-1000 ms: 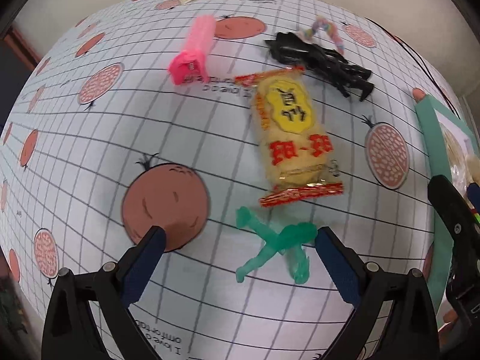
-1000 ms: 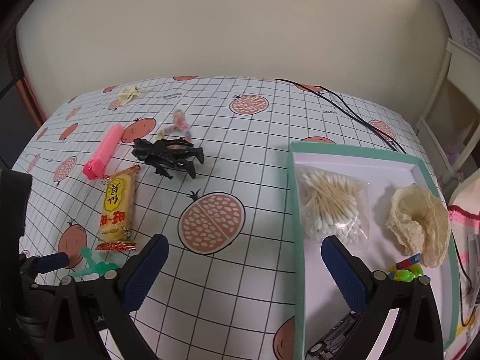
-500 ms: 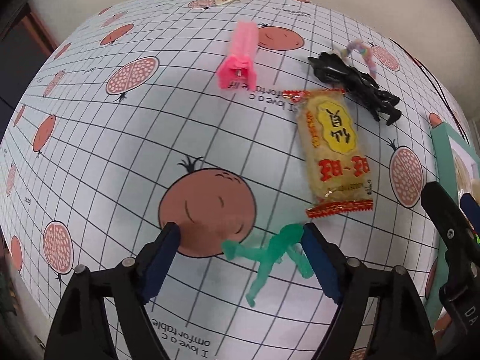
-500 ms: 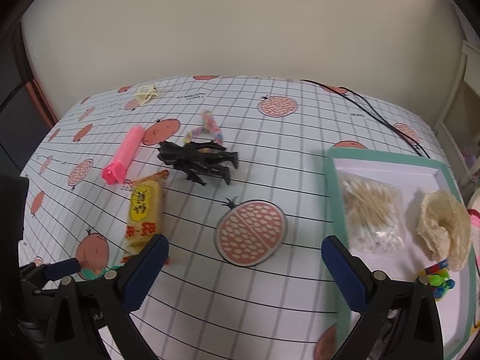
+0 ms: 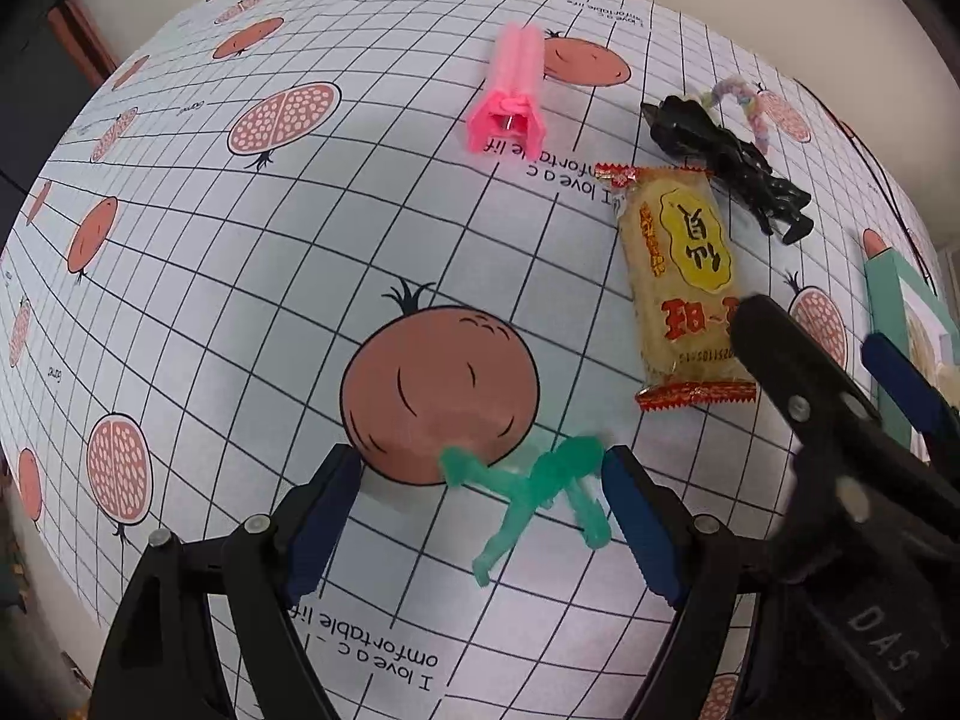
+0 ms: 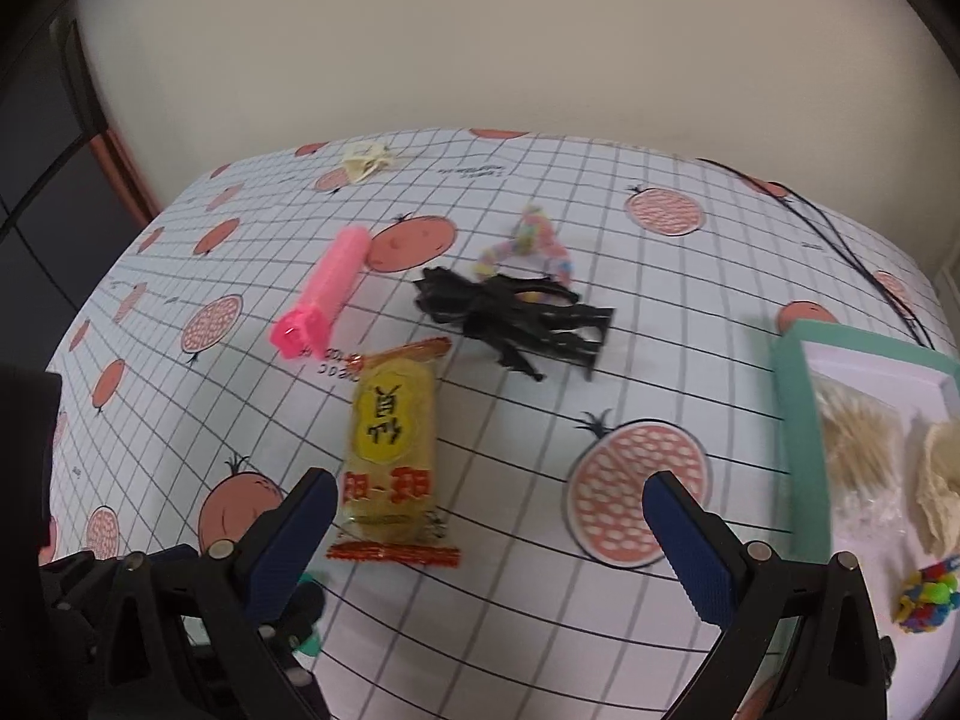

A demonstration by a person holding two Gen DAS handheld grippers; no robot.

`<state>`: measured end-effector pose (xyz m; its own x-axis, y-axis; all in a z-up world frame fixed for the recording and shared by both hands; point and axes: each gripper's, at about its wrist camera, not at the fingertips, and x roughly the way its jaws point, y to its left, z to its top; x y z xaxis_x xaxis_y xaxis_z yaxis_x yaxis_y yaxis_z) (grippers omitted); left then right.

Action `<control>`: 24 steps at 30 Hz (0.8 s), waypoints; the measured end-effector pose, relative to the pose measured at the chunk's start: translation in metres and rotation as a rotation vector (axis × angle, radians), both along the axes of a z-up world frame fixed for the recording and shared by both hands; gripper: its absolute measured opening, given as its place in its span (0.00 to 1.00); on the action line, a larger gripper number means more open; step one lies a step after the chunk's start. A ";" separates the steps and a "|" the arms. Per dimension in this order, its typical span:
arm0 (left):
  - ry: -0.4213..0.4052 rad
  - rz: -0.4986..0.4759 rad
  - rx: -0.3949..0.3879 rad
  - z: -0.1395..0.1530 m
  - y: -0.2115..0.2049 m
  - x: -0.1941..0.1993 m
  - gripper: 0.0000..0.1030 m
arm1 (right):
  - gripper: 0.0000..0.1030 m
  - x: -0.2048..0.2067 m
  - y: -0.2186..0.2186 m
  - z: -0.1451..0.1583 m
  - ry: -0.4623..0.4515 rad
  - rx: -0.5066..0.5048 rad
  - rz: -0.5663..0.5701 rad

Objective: Organize objects
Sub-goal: 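Lower the left gripper to the green figure while the right approaches the yellow snack packet, then close the left gripper on the green figure while the right grasps the snack packet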

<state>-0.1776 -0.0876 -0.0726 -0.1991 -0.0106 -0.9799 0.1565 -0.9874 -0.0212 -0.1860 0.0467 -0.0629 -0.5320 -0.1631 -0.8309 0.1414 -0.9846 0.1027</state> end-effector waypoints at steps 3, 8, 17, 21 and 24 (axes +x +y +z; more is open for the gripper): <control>-0.012 -0.013 -0.014 0.001 -0.004 0.005 0.81 | 1.00 -0.003 -0.005 -0.004 -0.015 -0.005 0.014; -0.026 -0.007 -0.017 -0.001 0.009 -0.004 0.81 | 0.96 -0.007 -0.010 -0.011 -0.045 -0.017 0.022; -0.017 -0.030 -0.020 0.005 0.017 -0.009 0.65 | 0.54 -0.010 -0.015 -0.018 -0.083 -0.033 0.027; -0.005 -0.048 -0.019 0.007 0.022 -0.005 0.51 | 0.45 -0.009 -0.010 -0.018 -0.088 -0.040 0.020; 0.001 -0.060 -0.019 0.008 0.024 -0.007 0.49 | 0.43 -0.009 -0.007 -0.017 -0.092 -0.049 0.018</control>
